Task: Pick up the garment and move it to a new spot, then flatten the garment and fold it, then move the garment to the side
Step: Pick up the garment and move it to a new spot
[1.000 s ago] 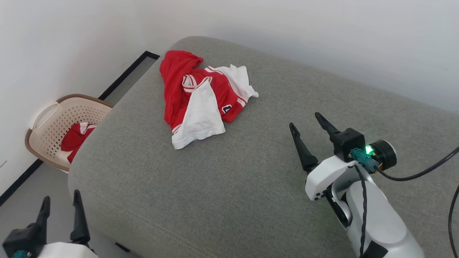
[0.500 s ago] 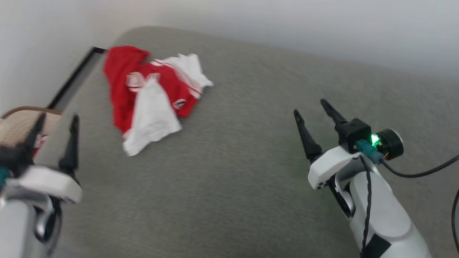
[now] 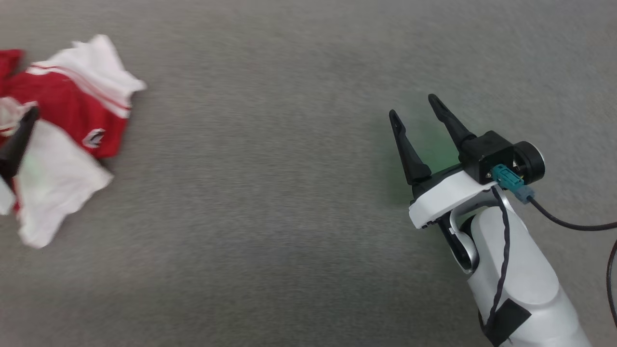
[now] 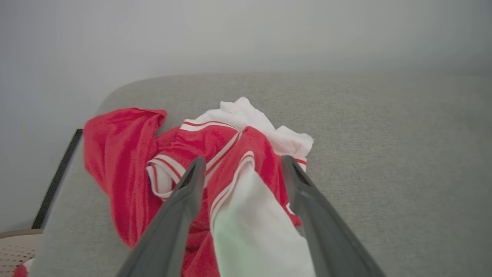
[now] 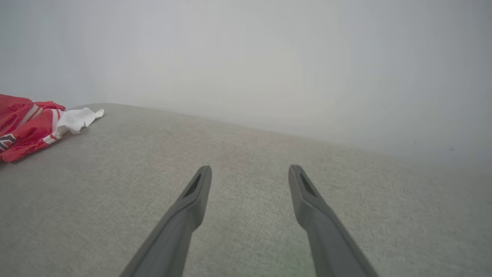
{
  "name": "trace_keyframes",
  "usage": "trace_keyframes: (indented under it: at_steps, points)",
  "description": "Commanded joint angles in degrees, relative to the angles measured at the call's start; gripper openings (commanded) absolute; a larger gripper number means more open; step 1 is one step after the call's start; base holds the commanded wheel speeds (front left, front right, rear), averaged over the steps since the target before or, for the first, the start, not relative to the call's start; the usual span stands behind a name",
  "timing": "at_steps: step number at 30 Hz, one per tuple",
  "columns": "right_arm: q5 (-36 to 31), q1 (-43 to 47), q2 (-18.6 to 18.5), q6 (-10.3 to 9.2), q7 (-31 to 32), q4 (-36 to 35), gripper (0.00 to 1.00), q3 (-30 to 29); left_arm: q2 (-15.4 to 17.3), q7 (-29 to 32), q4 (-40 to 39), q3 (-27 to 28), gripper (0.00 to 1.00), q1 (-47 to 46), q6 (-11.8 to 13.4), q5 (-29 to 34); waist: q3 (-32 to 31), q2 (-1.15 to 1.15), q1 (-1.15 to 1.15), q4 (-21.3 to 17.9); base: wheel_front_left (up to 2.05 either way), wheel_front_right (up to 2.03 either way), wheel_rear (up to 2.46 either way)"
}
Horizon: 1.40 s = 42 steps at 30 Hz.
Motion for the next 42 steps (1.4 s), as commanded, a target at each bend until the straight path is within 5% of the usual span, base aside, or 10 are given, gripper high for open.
trace_keyframes:
  at_steps: [1,9,18,19,21,33,42]
  points:
    - [0.6,-0.8,0.0,-0.04,-0.3,-0.6,1.0,0.0,2.0,2.0,-0.5,-1.0,1.0,-0.6,0.1,-3.3,4.6,0.0,0.0,-5.0,0.0,0.0,0.0]
    - [2.0,-1.6,0.0,-0.04,-0.3,-3.1,1.0,0.6,10.2,11.1,3.0,-8.0,1.0,-2.1,0.1,-12.1,8.9,0.0,0.0,-10.0,0.0,0.0,0.0]
    - [2.0,-1.3,0.0,-0.04,-0.3,-5.1,1.0,0.2,9.3,18.2,9.5,-15.1,1.0,-2.0,0.3,-15.1,11.0,0.0,0.0,-12.4,0.0,0.0,0.0]
    - [2.0,-1.2,0.0,-0.04,-0.3,-5.2,1.0,0.1,9.2,18.0,9.5,-15.5,0.78,-2.0,0.3,-15.5,10.9,0.0,0.0,-12.5,0.0,0.0,0.0]
    - [1.9,-0.9,0.0,-0.04,-0.3,-5.3,1.0,-0.1,9.1,17.7,8.8,-16.0,0.0,-2.0,0.2,-16.7,10.4,0.0,0.0,-12.6,0.0,0.0,0.0]
    - [3.3,1.2,0.0,-0.04,-0.3,-3.8,1.0,-0.1,11.8,3.5,6.0,-18.1,0.0,-7.0,0.1,-12.7,1.0,0.0,0.0,-12.7,0.0,0.0,0.0]
    - [5.0,4.0,0.0,-0.04,-0.3,-4.4,1.0,-1.9,11.0,1.7,-12.3,-23.3,0.0,-12.4,0.1,-12.6,-2.9,0.0,0.0,-15.0,0.0,0.0,0.0]
